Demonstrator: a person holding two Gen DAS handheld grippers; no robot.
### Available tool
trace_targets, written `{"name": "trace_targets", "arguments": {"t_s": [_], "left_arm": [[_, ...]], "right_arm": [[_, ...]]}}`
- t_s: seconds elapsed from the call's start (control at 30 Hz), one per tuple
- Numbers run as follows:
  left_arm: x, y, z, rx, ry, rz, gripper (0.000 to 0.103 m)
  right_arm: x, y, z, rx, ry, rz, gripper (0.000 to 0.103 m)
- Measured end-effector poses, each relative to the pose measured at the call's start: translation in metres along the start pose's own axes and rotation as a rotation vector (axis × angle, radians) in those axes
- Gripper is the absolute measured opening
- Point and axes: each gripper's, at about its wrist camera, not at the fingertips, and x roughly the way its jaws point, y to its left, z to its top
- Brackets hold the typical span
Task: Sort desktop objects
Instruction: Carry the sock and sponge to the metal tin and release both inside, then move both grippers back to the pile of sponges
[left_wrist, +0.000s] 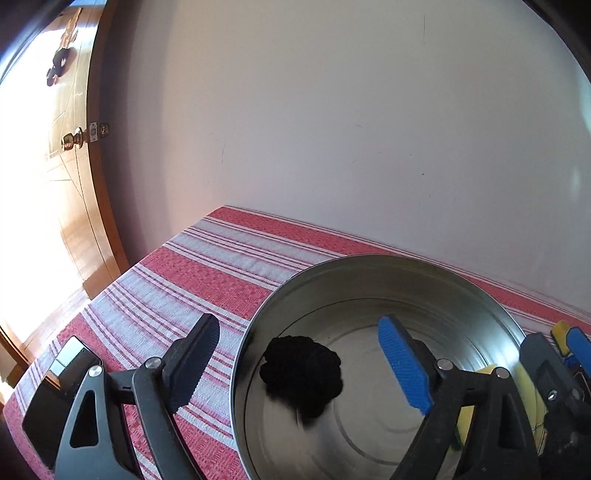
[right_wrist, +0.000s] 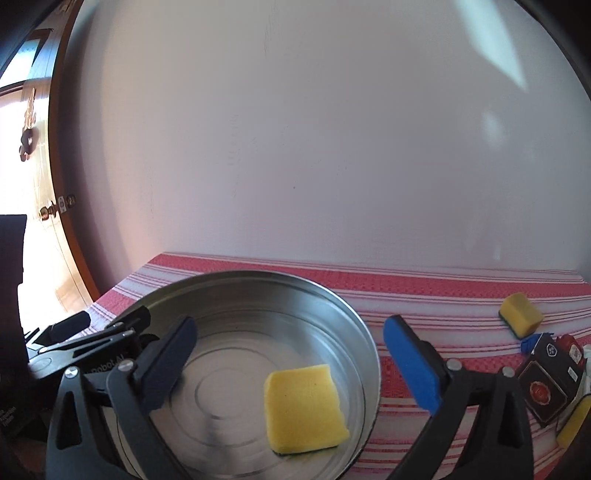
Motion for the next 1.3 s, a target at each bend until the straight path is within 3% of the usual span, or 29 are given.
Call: {"name": "trace_targets", "arguments": {"t_s": [0.2, 0.27, 0.47, 0.6, 0.73, 1.0, 1.3], "left_arm": [[-0.003, 0.015, 0.002, -0.05, -0.083, 0.043, 0.09], [-0.01, 0.017, 0.002, -0.07, -0.132, 0.054, 0.09], [-0.024, 0.013, -0.005, -0.04, -0.239, 0.102, 0.09], [-0.039, 0.006, -0.016, -0.062, -0.268, 0.027, 0.09], [-0.058, -0.014, -0.024, -0.005, -0.319, -0.01, 0.09], [-0.077, -0.066, -0.042, 0.073, -0.275, -0.145, 0.09], [-0.096, -0.141, -0.068, 0.227, -0.233, -0.323, 0.09]], "right_arm": [[-0.036, -0.017, 0.005, 0.084, -0.203, -0.125, 0.103], [-0.033, -0.023, 0.004, 0.096, -0.18, -0.152, 0.103], [-0.028, -0.039, -0.002, 0.161, -0.121, -0.12, 0.103], [-0.034, -0.042, -0.007, 0.108, -0.13, -0.191, 0.103], [-0.049, -0.056, -0.019, 0.088, -0.108, -0.233, 0.103], [-0.086, -0.104, -0.034, 0.13, -0.074, -0.305, 0.103], [-0.127, -0.167, -0.053, 0.101, -0.026, -0.436, 0.103]]}}
